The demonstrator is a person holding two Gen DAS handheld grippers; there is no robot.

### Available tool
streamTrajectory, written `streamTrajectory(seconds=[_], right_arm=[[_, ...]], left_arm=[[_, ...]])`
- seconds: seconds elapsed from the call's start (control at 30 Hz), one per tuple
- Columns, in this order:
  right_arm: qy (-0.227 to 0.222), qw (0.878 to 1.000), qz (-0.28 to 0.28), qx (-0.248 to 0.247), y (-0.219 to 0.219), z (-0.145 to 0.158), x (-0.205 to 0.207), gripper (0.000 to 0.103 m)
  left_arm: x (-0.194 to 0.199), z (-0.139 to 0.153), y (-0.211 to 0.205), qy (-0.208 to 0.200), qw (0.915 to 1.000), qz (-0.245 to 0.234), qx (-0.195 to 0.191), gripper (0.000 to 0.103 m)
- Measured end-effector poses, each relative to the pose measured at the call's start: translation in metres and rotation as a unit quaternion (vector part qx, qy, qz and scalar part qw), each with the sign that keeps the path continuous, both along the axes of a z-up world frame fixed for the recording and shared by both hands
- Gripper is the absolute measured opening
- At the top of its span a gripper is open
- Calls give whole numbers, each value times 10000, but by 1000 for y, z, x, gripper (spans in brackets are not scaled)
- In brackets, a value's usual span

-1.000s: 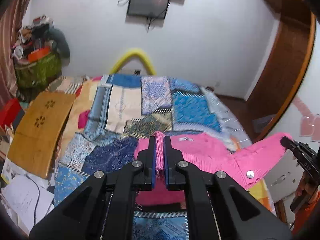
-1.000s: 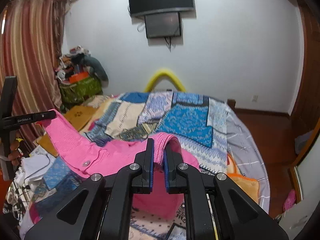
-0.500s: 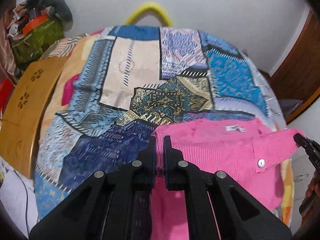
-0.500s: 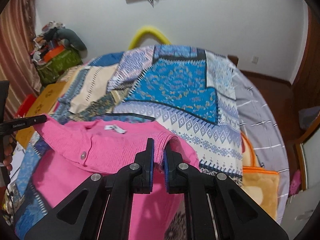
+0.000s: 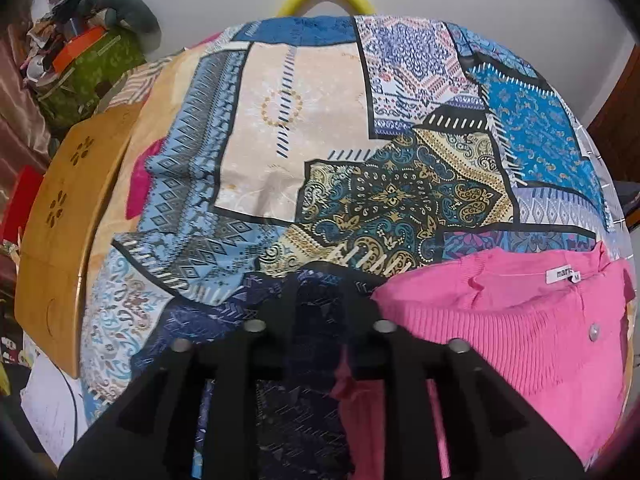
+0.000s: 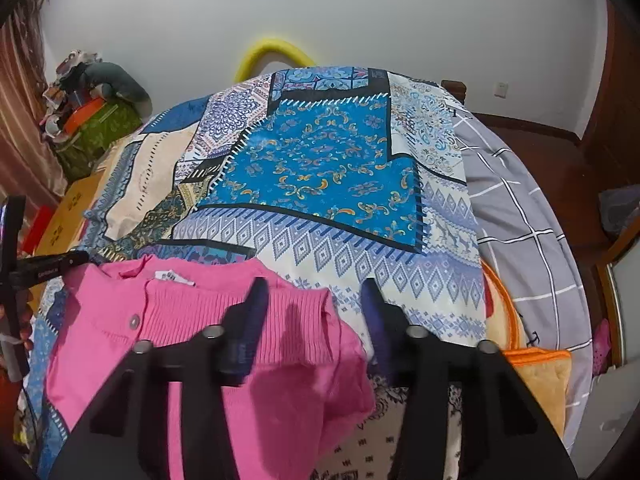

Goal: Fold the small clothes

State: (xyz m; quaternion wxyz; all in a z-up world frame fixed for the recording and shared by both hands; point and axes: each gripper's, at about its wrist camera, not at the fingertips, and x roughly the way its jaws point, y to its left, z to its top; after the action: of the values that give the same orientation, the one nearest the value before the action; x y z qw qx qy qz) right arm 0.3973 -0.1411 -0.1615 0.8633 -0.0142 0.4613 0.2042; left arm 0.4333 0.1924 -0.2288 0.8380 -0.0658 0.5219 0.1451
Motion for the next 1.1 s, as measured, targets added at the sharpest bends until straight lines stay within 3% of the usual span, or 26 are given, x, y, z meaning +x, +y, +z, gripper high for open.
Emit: streamTrajectory(seconds=[0.1, 0.13, 0.23, 0.3, 0.7, 0.9, 1.1], right_arm=[[46, 10000, 25, -84, -6, 6, -14, 52], [95, 9999, 32, -73, -7, 6, -17, 53], [242, 9997, 23, -21, -13, 6, -35, 65], [254, 9996, 67, -34, -17, 7, -55, 67], [772, 9969, 106, 144, -24, -19, -135, 67], [1361, 9876, -53, 784, -21, -48, -142, 66], [1353, 9848, -119, 1081, -8, -53, -131, 43]], left_arm=[[-15, 15, -3, -84, 9993, -92, 348, 56], [-23, 21, -6, -96, 9988, -157, 464, 58], [-45, 33, -9, -59, 9986, -285, 435, 68], [-60, 38, -12, -43, 9989, -330, 338, 78], [-149, 47, -33, -63, 9986, -513, 73, 81], [-166, 34, -29, 98, 9991, -419, -10, 81], [-169, 23, -21, 147, 9992, -353, -116, 81]])
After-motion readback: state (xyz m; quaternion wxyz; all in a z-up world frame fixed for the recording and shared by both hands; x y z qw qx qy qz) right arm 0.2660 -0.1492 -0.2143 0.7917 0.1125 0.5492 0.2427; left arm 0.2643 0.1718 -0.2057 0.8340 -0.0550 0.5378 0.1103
